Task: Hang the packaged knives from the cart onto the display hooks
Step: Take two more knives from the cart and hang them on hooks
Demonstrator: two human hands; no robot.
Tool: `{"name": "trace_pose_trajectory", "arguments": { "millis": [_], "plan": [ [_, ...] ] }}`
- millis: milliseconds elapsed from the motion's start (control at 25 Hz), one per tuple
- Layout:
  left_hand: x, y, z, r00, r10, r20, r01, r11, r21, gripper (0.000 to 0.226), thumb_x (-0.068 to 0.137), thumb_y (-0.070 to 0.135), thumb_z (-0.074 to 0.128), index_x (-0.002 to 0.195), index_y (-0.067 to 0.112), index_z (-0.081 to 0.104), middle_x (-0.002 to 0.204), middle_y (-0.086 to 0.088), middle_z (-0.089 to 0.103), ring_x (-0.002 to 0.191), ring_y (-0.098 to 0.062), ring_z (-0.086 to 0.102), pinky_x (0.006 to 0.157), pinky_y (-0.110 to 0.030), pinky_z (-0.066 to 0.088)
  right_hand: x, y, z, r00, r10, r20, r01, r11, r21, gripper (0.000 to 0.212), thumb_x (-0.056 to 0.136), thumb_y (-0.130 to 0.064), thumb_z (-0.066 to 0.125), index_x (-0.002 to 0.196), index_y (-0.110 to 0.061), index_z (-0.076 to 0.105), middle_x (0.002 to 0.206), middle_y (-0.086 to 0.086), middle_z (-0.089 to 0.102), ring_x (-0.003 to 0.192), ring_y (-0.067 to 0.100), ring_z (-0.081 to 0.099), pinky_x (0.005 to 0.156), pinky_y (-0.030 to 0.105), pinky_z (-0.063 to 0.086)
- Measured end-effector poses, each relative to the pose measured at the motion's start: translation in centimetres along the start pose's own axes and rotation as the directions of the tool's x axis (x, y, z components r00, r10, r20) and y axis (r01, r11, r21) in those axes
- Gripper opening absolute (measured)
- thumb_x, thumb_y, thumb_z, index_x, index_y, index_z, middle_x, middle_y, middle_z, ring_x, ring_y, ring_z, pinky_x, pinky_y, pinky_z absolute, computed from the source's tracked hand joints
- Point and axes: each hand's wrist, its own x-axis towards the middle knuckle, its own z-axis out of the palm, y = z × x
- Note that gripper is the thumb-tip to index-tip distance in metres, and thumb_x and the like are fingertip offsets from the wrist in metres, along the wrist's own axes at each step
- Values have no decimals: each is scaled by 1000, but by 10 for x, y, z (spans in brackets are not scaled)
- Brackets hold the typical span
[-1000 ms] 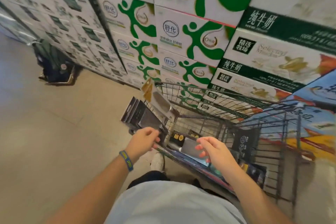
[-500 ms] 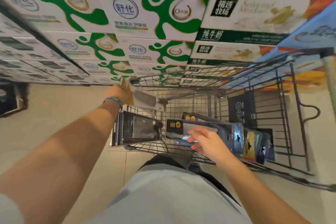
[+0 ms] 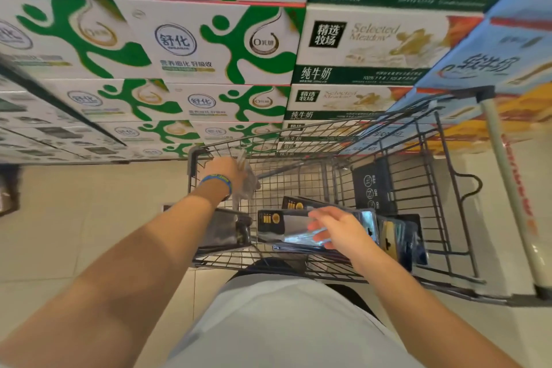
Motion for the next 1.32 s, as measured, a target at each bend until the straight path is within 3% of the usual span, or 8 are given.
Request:
{"name": "trace_pose_trajectory", "arguments": {
  "millis": [200, 440, 600, 760, 840, 1000, 1200, 1320],
  "plan": [
    [-51, 21, -73, 974, 196, -110, -192, 980, 46, 49, 92, 58, 51, 63, 19, 55, 63, -2, 55, 54, -17, 50, 50, -26, 36, 5, -21, -15, 979, -191, -67, 193, 981, 14, 21, 98, -39, 66, 116, -30, 64, 110, -8, 73, 83, 2, 69, 69, 18, 48],
    [-174, 62, -178, 898, 363, -248, -336, 931, 145, 56, 78, 65, 64, 57, 16, 52, 54, 0, 47, 53, -19, 45, 51, -28, 33, -1, -87, -31, 797, -589, 130, 583, 698, -416, 126, 44, -92, 73, 152, -48, 26, 157, -16, 38, 141, 11, 38, 111, 40, 42],
    [-259, 75, -221, 806, 410, -428, -492, 865, -98, 56, 61, 75, 68, 67, 20, 73, 52, 8, 57, 49, -9, 50, 48, -21, 39, -25, -117, -36, 617, -776, 130, 787, 603, -131, 68, 52, -81, 80, 111, -55, 58, 104, -29, 69, 98, -6, 63, 80, 28, 57],
    [-278, 74, -227, 700, 321, -638, -711, 406, -575, 33, 85, 48, 67, 109, 26, 75, 99, 4, 75, 92, -14, 69, 87, -34, 56, -61, -152, -40, 531, -837, 132, 804, 547, 232, 37, 70, -59, 84, 104, -51, 69, 103, -13, 75, 95, 10, 71, 74, 31, 63],
    [-260, 84, -201, 785, 120, -607, -616, 238, -750, 33, 91, 50, 56, 106, 26, 72, 95, 4, 72, 93, -16, 67, 94, -44, 52, -76, -165, -46, 532, -832, 157, 754, 550, 360, 30, 74, -52, 84, 102, -50, 74, 105, -9, 77, 97, 13, 73, 73, 26, 61],
    [-229, 105, -125, 838, -107, -534, -506, 212, -836, 27, 90, 51, 59, 84, 27, 69, 79, 1, 68, 76, -19, 63, 79, -44, 53, -90, -165, -68, 587, -787, 190, 619, 588, 521, 35, 76, -40, 81, 109, -30, 76, 109, 1, 78, 100, 21, 75, 74, 27, 61],
    [-228, 138, -99, 854, 117, -508, -494, -127, -860, 41, 75, 39, 77, 109, 17, 72, 99, -8, 75, 87, -24, 72, 72, -38, 59, -97, -160, -108, 631, -745, 218, 556, 630, 543, 48, 70, -54, 87, 111, -30, 76, 117, 6, 76, 106, 25, 74, 78, 32, 62],
    [-227, 162, -95, 841, 134, -524, -501, -175, -848, 55, 76, 37, 79, 124, 14, 65, 117, -18, 70, 105, -39, 67, 87, -55, 56, -99, -157, -138, 682, -726, 93, 575, 610, 545, 55, 63, -66, 86, 109, -37, 76, 116, 3, 77, 106, 24, 74, 83, 40, 62]
  ]
}}
